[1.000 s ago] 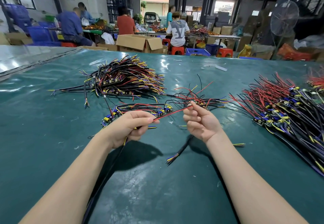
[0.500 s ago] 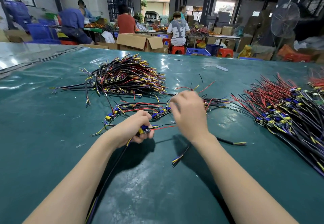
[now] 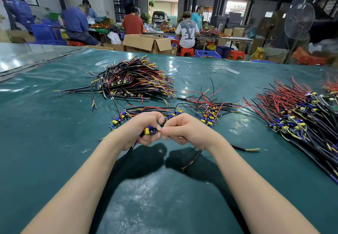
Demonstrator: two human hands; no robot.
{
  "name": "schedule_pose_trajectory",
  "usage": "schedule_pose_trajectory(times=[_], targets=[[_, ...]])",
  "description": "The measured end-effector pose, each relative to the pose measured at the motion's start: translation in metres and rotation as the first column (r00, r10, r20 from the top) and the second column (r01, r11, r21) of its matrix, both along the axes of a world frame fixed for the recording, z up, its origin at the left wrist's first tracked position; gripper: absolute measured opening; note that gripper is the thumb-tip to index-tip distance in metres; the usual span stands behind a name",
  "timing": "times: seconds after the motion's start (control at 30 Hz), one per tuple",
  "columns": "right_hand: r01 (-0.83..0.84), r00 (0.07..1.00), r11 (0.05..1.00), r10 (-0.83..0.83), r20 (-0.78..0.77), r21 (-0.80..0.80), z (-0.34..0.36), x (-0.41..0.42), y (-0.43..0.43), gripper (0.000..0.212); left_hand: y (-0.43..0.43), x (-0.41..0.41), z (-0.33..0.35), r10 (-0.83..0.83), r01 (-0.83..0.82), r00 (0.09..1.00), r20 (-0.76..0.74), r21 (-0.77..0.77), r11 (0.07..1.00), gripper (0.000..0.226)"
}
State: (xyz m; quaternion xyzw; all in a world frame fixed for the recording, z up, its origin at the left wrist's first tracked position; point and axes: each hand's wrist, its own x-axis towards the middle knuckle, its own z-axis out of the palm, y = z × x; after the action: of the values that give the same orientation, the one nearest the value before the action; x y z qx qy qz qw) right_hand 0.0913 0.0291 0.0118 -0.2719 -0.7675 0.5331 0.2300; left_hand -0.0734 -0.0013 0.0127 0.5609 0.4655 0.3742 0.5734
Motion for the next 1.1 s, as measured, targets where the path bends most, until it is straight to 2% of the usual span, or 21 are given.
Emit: schedule_pose_trajectory(times=[0.17, 0.3, 0.43, 0.57, 0.7, 0.8, 0.9, 0.97, 1.1], targets=[[0.001, 0.998, 0.995, -0.008, -0.064, -0.1, 0.003, 0.014, 0.005, 0.029, -0.005, -0.008, 0.002, -0.024, 0.033, 0.996, -0.082, 0.108, 0.994, 0.008], [-0.039, 0.999, 0.99, 0.035, -0.032, -0.133, 0.001, 0.014, 0.005, 0.03, -0.004, -0.008, -0.002, 0.027, 0.004, 0.984, -0.176, 0.171, 0.985, 0.03], [-0.01, 1.0, 0.991, 0.012, 0.016, -0.132, 0.001, 0.018, 0.007, 0.031, 0.0, -0.011, -0.006, 0.14, -0.076, 0.949, -0.283, 0.227, 0.971, 0.027], [0.143, 0.972, 0.989, -0.148, 0.185, 0.042, 0.002, 0.028, 0.012, 0.032, 0.004, -0.018, -0.011, 0.266, -0.161, 0.882, -0.39, 0.283, 0.946, 0.027], [0.362, 0.878, 0.906, -0.411, 0.246, 0.221, -0.002, 0.039, 0.022, 0.034, 0.007, -0.023, -0.016, 0.302, -0.197, 0.864, -0.403, 0.283, 0.939, 0.024], [0.395, 0.799, 0.84, -0.514, 0.311, 0.373, -0.009, 0.039, 0.025, 0.031, 0.009, -0.019, -0.018, 0.247, -0.153, 0.855, -0.456, 0.235, 0.96, 0.019], [0.37, 0.742, 0.758, -0.589, 0.32, 0.537, -0.01, 0.036, 0.027, 0.02, 0.01, -0.017, -0.018, 0.223, -0.166, 0.88, -0.419, 0.168, 0.972, 0.022], [0.401, 0.744, 0.722, -0.616, 0.259, 0.564, -0.008, 0.034, 0.027, 0.016, 0.011, -0.019, -0.017, 0.236, -0.182, 0.889, -0.393, 0.17, 0.968, 0.023], [0.48, 0.769, 0.757, -0.607, 0.203, 0.444, -0.006, 0.035, 0.026, 0.019, 0.009, -0.022, -0.017, 0.29, -0.206, 0.866, -0.406, 0.239, 0.949, 0.02]])
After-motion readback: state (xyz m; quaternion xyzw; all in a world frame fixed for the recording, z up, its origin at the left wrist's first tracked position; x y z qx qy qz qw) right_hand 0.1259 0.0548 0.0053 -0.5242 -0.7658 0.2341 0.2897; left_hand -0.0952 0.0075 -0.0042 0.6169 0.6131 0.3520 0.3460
